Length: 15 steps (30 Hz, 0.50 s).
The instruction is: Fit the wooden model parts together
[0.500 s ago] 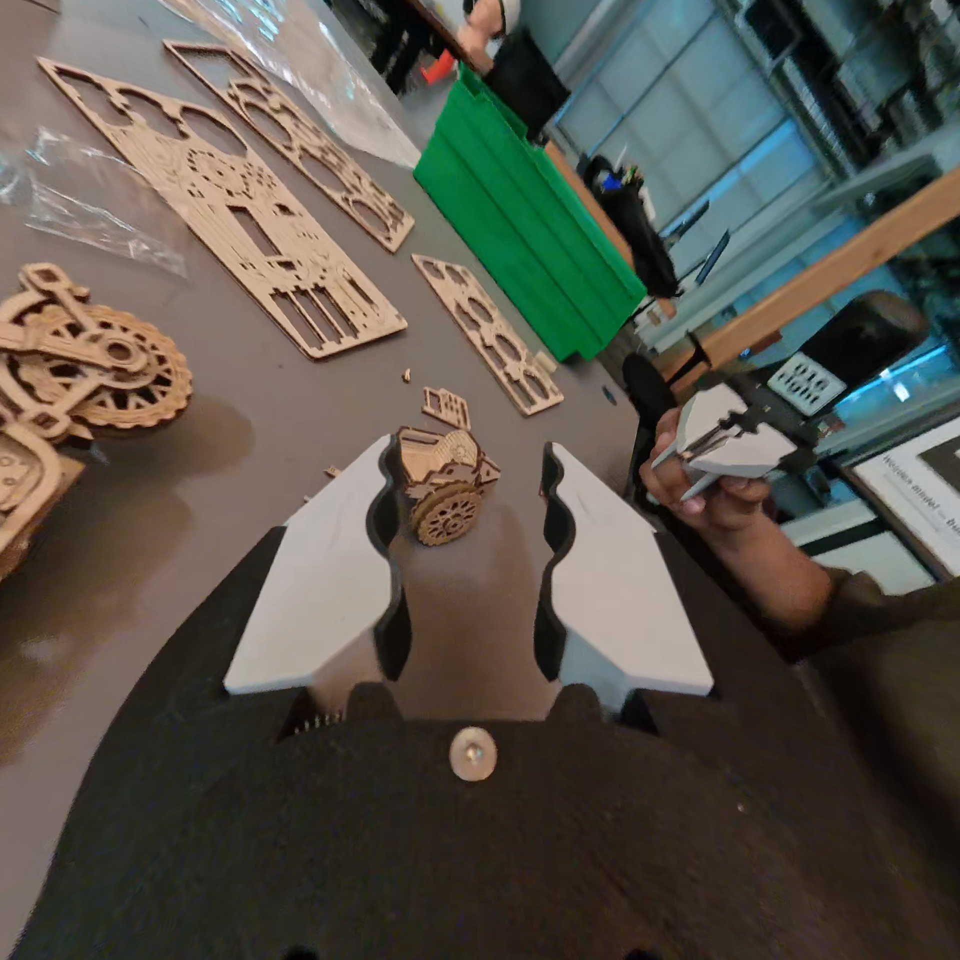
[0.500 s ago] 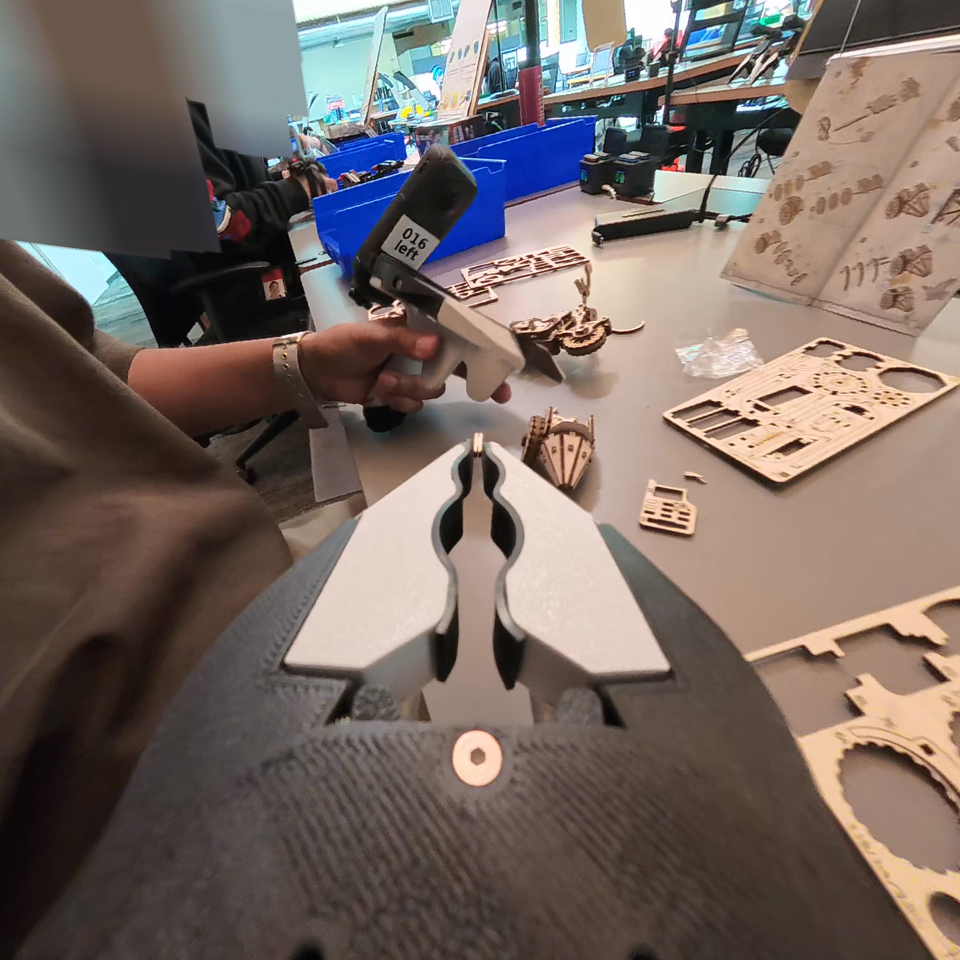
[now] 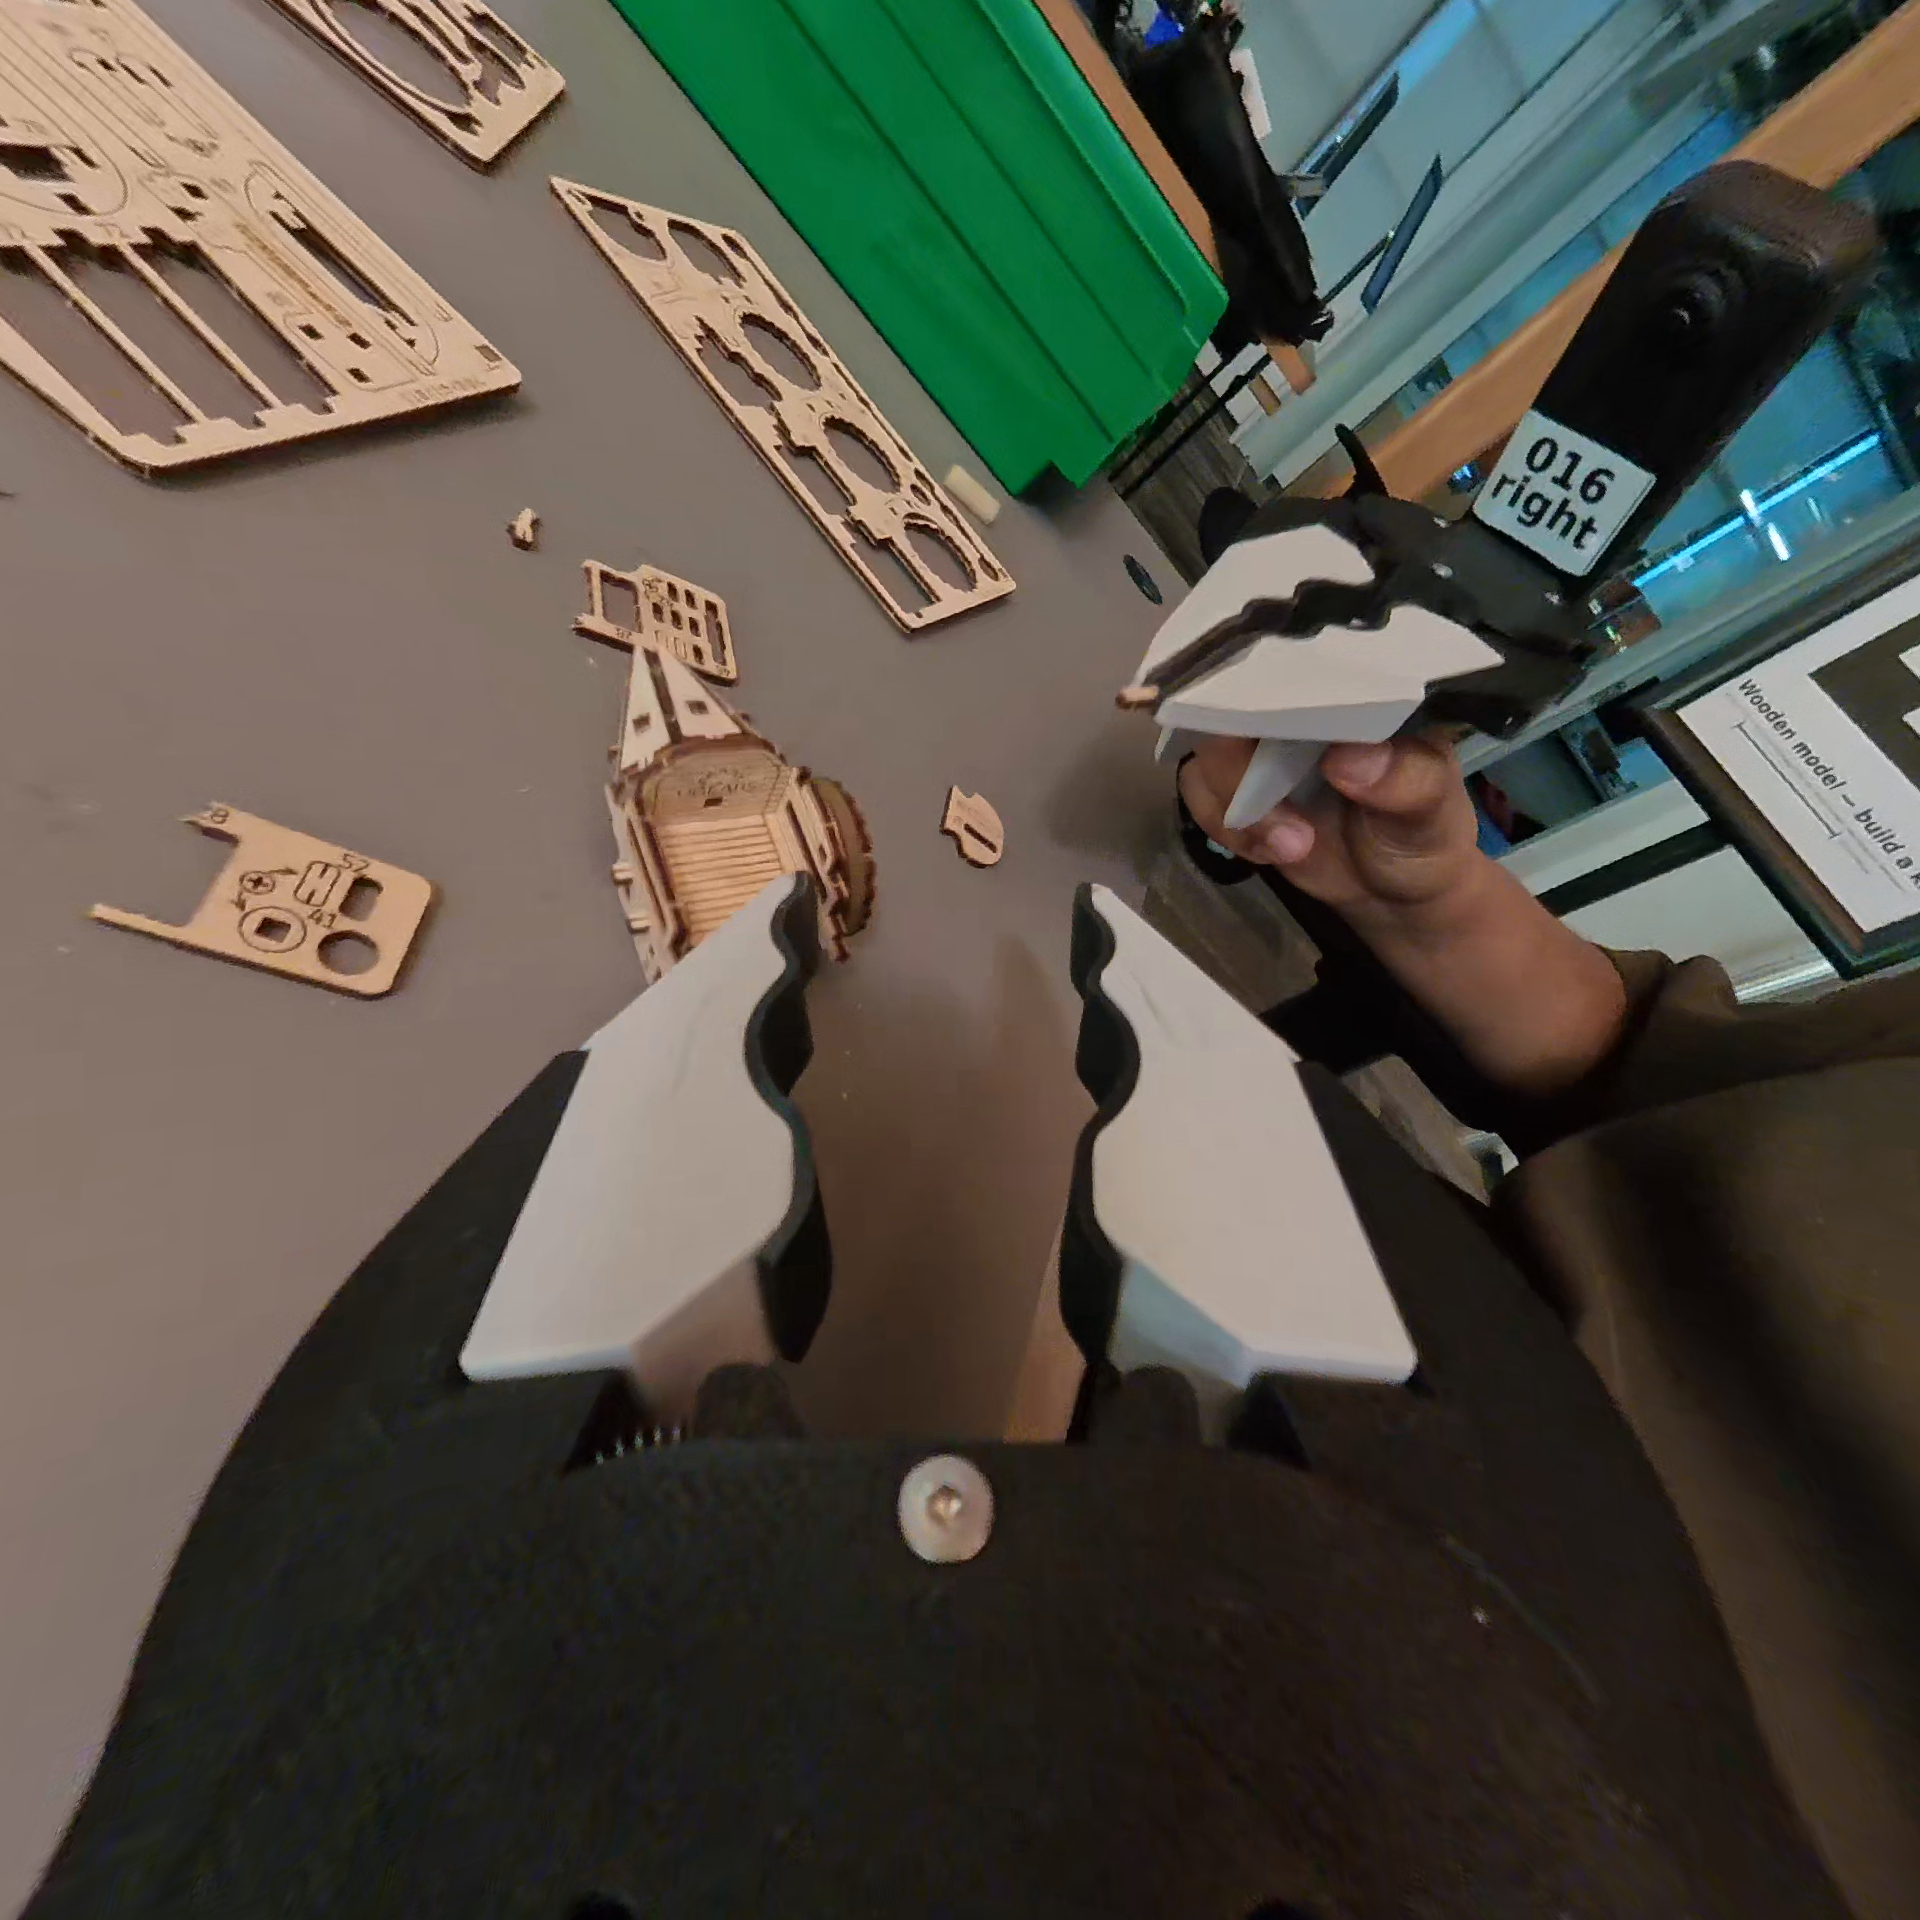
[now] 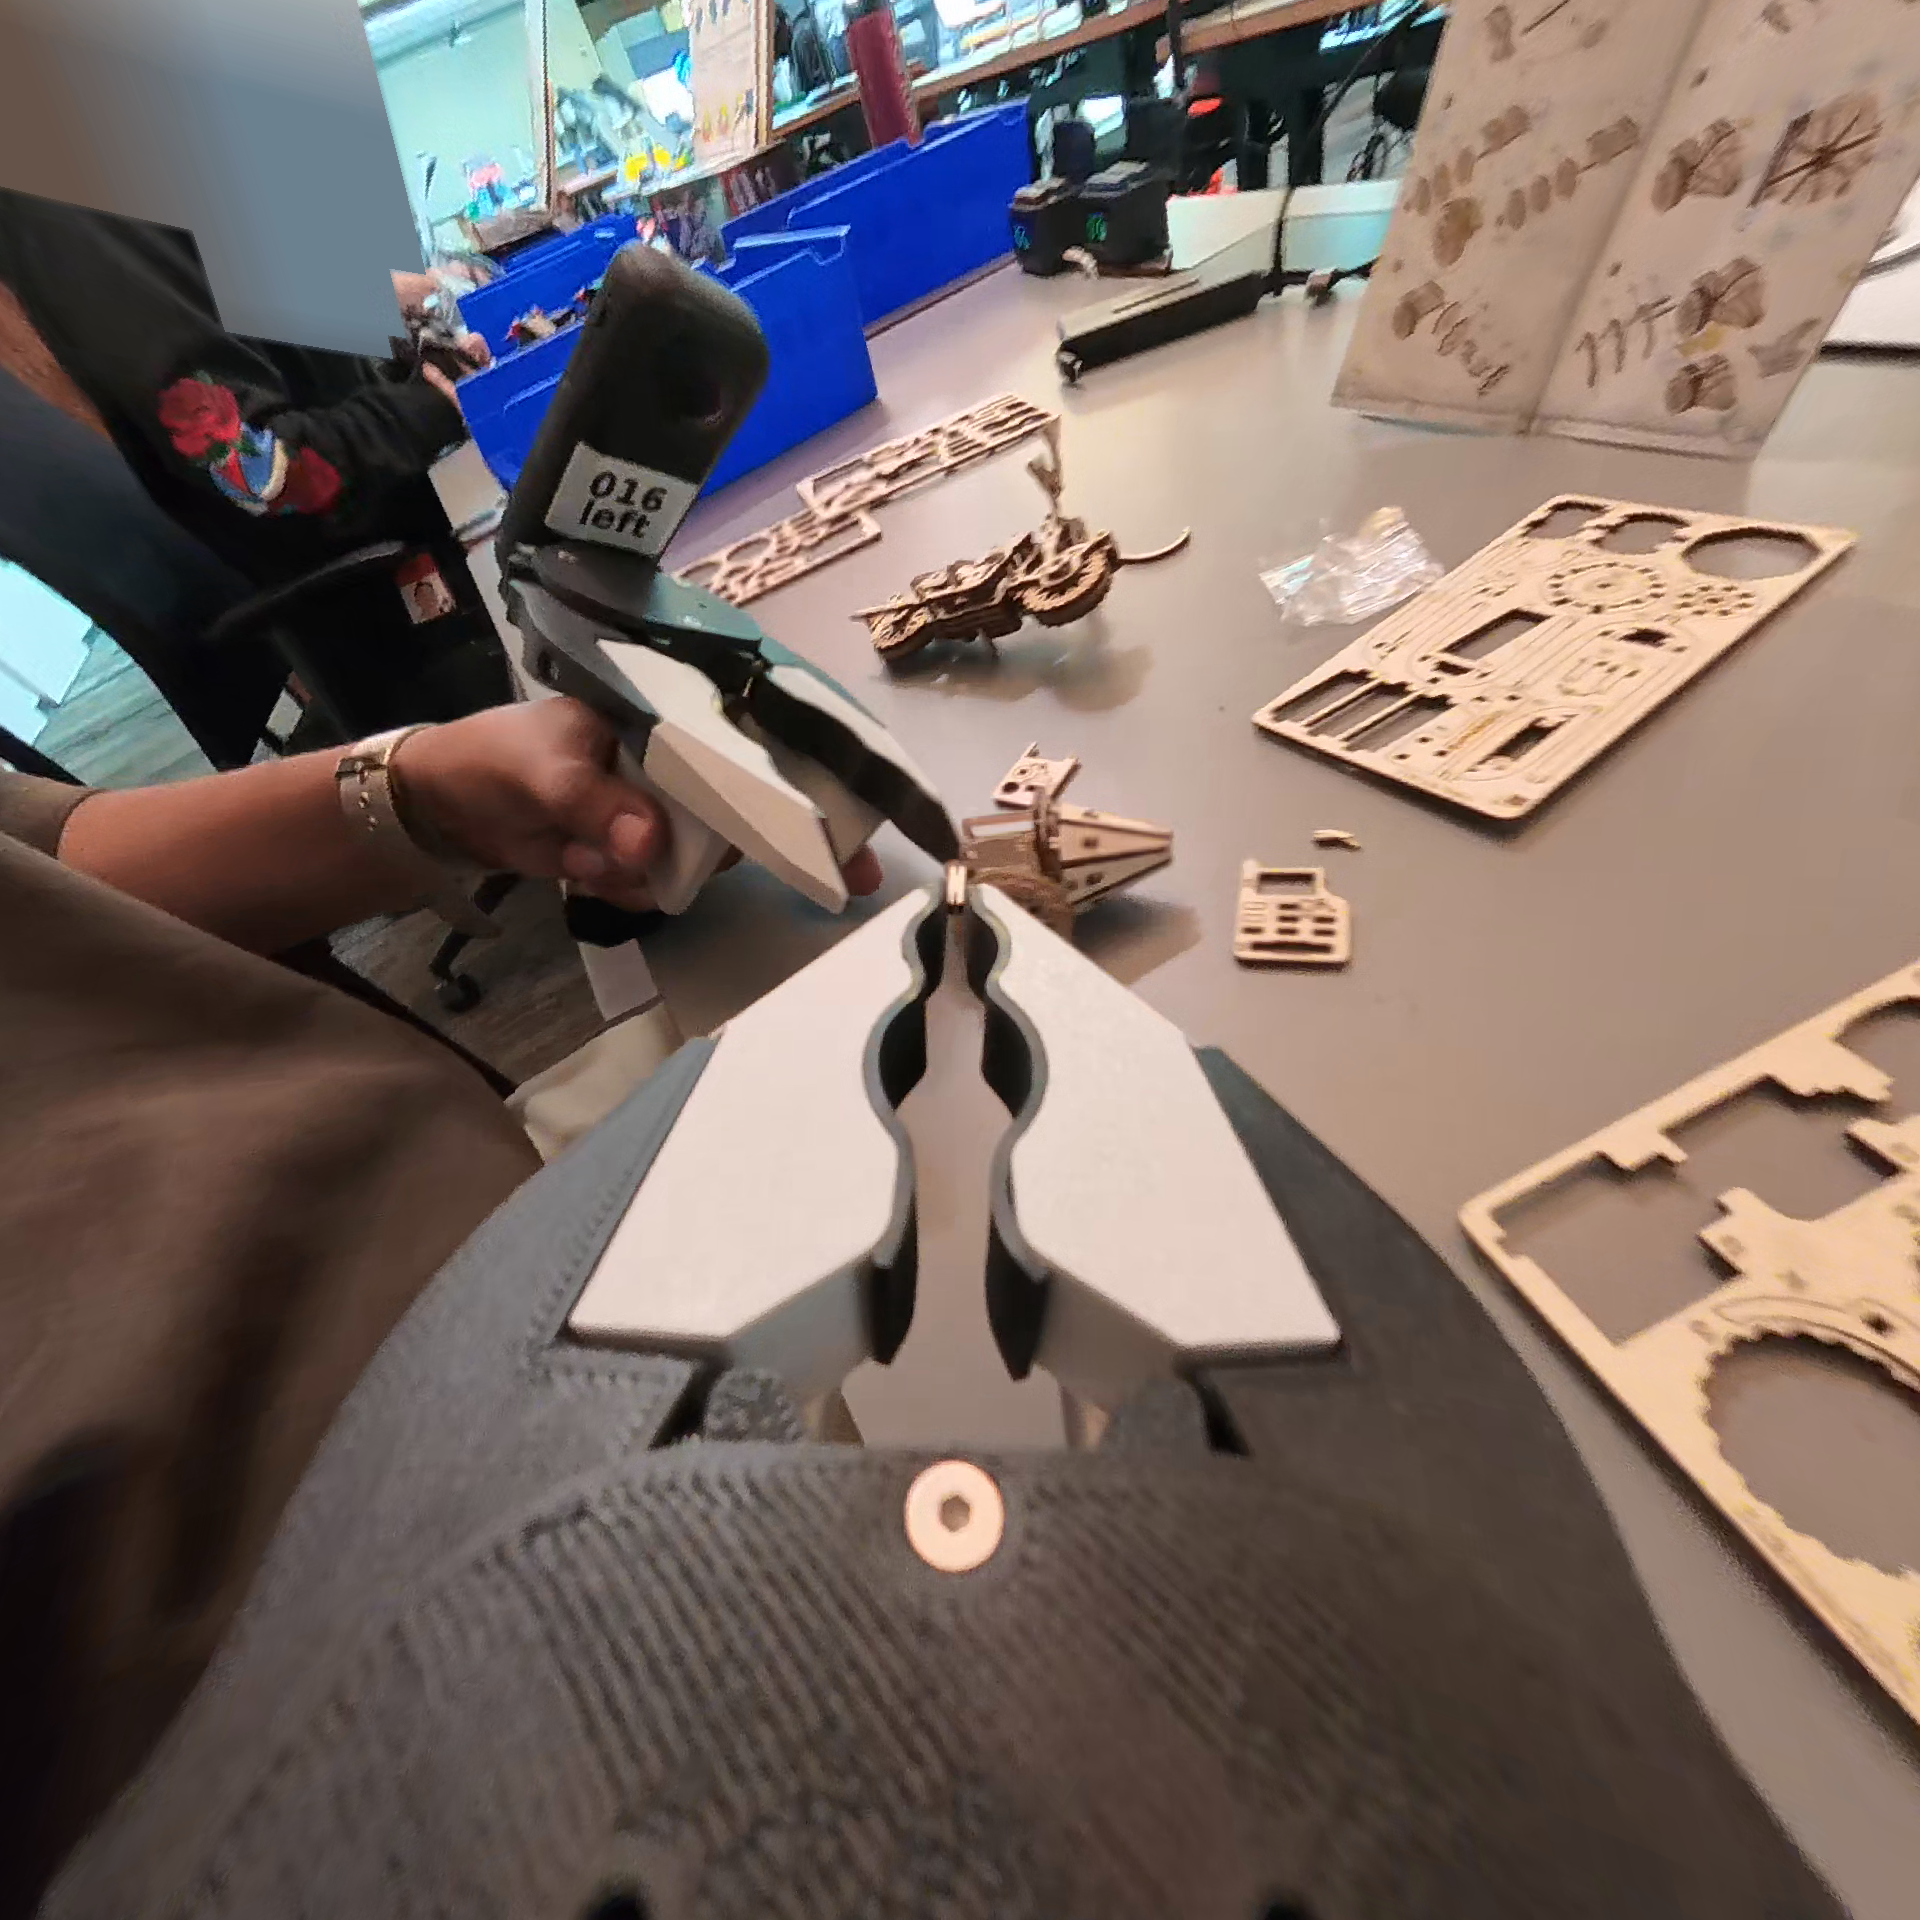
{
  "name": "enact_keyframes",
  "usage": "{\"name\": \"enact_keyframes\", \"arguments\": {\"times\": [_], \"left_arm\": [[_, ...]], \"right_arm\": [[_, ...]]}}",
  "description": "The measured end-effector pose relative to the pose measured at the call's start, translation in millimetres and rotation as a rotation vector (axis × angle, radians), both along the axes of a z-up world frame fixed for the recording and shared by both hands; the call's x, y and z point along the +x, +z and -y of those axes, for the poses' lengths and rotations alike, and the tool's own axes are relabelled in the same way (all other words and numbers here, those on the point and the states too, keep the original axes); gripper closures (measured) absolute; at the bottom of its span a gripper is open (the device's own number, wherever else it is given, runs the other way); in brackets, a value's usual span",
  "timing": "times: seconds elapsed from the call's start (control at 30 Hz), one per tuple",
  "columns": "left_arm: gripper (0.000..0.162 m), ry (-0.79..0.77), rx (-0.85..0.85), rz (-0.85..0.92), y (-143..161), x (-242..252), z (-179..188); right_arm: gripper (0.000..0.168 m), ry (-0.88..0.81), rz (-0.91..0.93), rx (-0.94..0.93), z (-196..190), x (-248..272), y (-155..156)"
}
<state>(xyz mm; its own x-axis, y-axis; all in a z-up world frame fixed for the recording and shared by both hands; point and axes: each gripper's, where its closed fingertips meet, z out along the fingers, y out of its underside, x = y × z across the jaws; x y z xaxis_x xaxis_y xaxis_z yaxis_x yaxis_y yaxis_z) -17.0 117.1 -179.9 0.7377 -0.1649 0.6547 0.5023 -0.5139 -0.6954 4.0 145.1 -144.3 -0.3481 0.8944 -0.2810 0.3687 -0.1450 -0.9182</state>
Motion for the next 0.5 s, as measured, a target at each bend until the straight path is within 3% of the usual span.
{"name": "enact_keyframes", "arguments": {"times": [0.5], "left_arm": [[0.122, 0.011, 0.004, 0.026, 0.6, -1.7, -3.7]], "right_arm": [[0.167, 0.086, 0.092, 0.235, 20.4, -33.7, -30.4]]}}
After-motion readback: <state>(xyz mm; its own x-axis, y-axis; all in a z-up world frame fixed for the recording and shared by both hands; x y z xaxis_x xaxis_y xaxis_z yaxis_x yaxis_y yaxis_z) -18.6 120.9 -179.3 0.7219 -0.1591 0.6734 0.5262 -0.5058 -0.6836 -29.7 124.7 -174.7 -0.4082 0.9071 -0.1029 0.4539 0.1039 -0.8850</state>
